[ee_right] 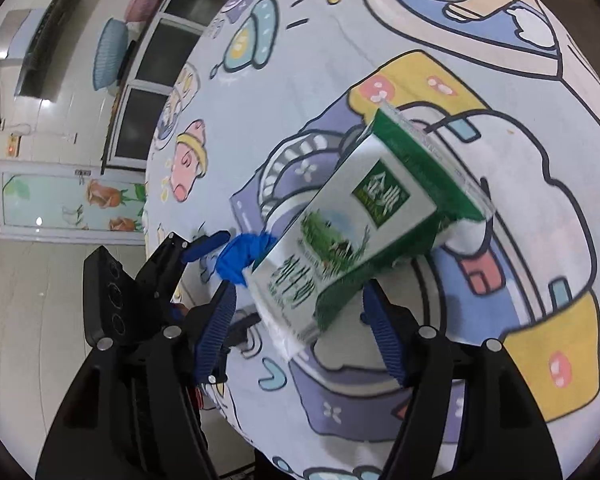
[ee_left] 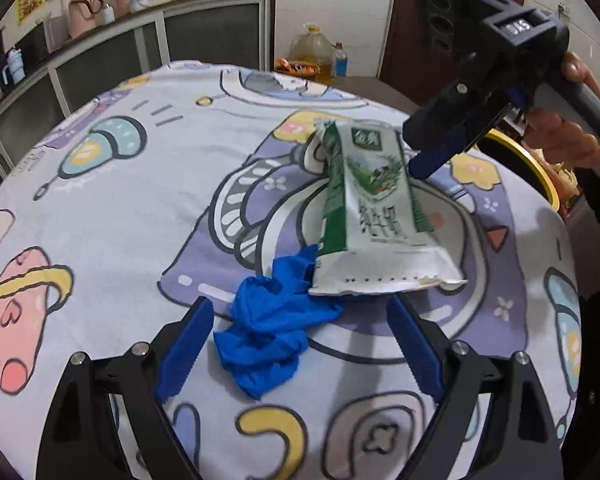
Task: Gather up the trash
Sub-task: 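Grasp the blue glove with the left tool while the right tool grasps the green milk carton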
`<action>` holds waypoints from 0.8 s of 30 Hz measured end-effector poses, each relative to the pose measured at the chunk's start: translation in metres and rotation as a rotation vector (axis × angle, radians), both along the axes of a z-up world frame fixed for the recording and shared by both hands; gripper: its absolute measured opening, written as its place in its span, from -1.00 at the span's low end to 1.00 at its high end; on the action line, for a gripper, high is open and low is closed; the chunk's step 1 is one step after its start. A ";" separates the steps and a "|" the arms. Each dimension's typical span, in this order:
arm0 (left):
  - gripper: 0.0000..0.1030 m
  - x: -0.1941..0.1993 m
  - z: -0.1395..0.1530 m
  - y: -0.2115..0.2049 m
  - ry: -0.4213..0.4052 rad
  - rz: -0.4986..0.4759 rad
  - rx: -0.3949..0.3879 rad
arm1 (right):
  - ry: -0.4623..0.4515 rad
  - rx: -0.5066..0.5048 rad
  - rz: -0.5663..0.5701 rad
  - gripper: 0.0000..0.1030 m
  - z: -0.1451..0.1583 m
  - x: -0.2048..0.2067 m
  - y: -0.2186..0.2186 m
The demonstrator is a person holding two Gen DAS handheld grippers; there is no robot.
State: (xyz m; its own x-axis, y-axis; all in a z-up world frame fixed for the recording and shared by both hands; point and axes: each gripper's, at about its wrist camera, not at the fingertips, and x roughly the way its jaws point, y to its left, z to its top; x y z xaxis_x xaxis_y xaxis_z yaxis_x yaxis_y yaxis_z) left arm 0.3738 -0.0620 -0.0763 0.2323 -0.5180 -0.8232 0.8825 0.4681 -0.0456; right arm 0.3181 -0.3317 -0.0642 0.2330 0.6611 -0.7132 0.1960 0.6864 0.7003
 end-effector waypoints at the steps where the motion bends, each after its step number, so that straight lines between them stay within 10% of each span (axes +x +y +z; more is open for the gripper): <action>1: 0.65 0.005 -0.003 -0.002 0.008 -0.001 0.006 | 0.010 0.002 -0.006 0.23 -0.003 0.003 -0.001; 6: 0.49 0.016 -0.011 -0.007 0.028 -0.002 0.000 | 0.029 -0.023 -0.009 0.11 -0.011 0.014 0.002; 13: -0.56 0.019 -0.009 0.005 0.033 0.049 -0.018 | 0.022 -0.073 0.026 -0.75 -0.017 0.019 0.006; 24: -0.71 -0.004 0.015 0.030 -0.015 0.118 -0.037 | -0.068 -0.091 0.033 -0.80 0.006 0.007 0.010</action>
